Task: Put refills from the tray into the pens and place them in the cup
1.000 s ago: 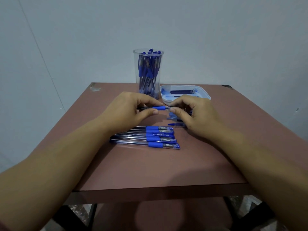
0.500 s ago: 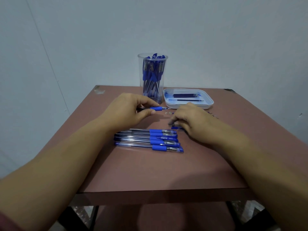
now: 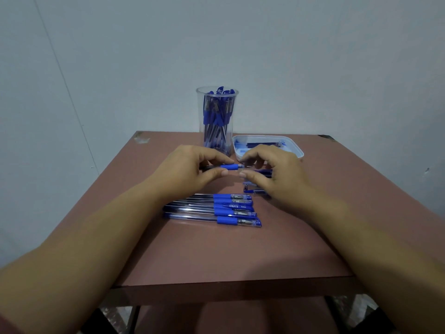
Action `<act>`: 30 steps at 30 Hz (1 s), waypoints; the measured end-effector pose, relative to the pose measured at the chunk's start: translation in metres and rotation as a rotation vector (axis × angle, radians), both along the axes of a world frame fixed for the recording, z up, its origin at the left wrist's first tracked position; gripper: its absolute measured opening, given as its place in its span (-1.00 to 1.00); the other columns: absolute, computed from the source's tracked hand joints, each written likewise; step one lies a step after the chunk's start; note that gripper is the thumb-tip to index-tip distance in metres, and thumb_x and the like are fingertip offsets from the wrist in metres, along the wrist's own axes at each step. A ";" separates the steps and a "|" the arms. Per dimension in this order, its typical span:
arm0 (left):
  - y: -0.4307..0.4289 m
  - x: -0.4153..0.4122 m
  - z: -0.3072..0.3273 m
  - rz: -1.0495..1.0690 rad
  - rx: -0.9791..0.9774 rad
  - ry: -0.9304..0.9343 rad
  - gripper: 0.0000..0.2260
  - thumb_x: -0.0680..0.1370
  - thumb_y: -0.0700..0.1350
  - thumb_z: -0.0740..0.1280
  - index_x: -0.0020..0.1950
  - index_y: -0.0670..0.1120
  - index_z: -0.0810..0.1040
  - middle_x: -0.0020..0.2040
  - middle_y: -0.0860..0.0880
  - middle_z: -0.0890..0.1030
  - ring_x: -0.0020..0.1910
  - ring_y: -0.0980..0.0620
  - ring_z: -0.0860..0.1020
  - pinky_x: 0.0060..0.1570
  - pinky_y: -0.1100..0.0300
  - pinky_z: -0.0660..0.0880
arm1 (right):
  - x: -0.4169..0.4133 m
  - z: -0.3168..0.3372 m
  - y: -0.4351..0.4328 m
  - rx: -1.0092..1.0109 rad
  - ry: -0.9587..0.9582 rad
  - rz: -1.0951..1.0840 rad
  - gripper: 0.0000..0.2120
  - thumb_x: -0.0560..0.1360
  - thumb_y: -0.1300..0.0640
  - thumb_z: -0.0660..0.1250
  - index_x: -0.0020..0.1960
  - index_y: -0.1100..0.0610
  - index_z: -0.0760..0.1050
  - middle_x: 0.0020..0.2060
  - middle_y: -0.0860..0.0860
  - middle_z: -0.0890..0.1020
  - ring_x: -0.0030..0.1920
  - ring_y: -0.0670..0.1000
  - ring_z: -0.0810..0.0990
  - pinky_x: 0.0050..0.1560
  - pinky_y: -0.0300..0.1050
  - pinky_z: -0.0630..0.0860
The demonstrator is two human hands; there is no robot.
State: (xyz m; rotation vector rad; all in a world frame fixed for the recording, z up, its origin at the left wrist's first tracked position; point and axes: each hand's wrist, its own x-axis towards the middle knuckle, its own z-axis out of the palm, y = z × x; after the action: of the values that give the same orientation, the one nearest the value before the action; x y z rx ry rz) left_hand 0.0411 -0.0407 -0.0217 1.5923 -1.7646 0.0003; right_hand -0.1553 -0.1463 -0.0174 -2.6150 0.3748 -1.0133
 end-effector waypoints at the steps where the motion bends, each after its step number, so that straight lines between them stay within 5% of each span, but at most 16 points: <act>1: 0.000 -0.001 0.000 -0.006 -0.001 0.004 -0.80 0.50 -0.01 0.45 0.11 0.18 0.66 -0.18 0.24 0.66 -0.25 0.11 0.59 -0.23 0.25 0.53 | 0.002 -0.001 -0.001 0.012 0.001 0.019 -0.80 0.47 0.10 0.44 -0.02 -0.15 0.49 -0.18 -0.30 0.55 -0.11 -0.22 0.51 -0.12 -0.45 0.36; 8: 0.000 0.007 0.001 0.044 0.016 -0.024 -0.80 0.50 -0.02 0.46 0.10 0.19 0.66 -0.28 0.45 0.54 -0.29 0.27 0.51 -0.28 0.46 0.38 | -0.009 -0.009 -0.018 -0.045 -0.012 -0.110 -0.85 0.51 0.16 0.39 -0.07 -0.07 0.49 -0.23 -0.25 0.52 -0.17 -0.18 0.48 -0.13 -0.44 0.33; 15: 0.000 0.004 0.001 0.027 0.021 -0.037 -0.79 0.49 0.01 0.45 0.12 0.20 0.65 -0.16 0.19 0.66 -0.24 0.17 0.55 -0.23 0.25 0.51 | -0.003 -0.010 -0.014 -0.215 0.007 -0.095 -0.86 0.49 0.03 0.38 0.02 0.03 0.61 -0.15 -0.22 0.56 -0.13 -0.12 0.45 -0.04 -0.36 0.30; 23: 0.000 0.004 0.001 0.016 0.031 -0.033 -0.78 0.50 0.00 0.45 0.13 0.18 0.65 -0.09 0.16 0.68 -0.20 0.18 0.56 -0.19 0.29 0.50 | -0.009 -0.009 -0.015 -0.199 -0.015 -0.125 -0.87 0.45 0.06 0.37 -0.01 0.04 0.58 -0.17 -0.21 0.53 -0.13 -0.10 0.45 -0.06 -0.23 0.35; 30: 0.000 0.005 0.001 0.017 0.030 -0.030 -0.78 0.50 0.00 0.45 0.11 0.23 0.63 -0.15 0.22 0.65 -0.22 0.20 0.55 -0.25 0.39 0.45 | -0.010 -0.006 -0.013 -0.242 -0.017 -0.129 -0.95 0.48 0.17 0.40 -0.07 0.06 0.60 -0.21 -0.19 0.53 -0.14 -0.11 0.43 -0.08 -0.31 0.31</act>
State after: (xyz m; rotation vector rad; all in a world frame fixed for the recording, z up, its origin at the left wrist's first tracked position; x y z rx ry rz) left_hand 0.0462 -0.0410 -0.0205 1.6371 -1.7812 0.0054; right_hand -0.1651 -0.1592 -0.0239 -2.8247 0.4472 -1.1901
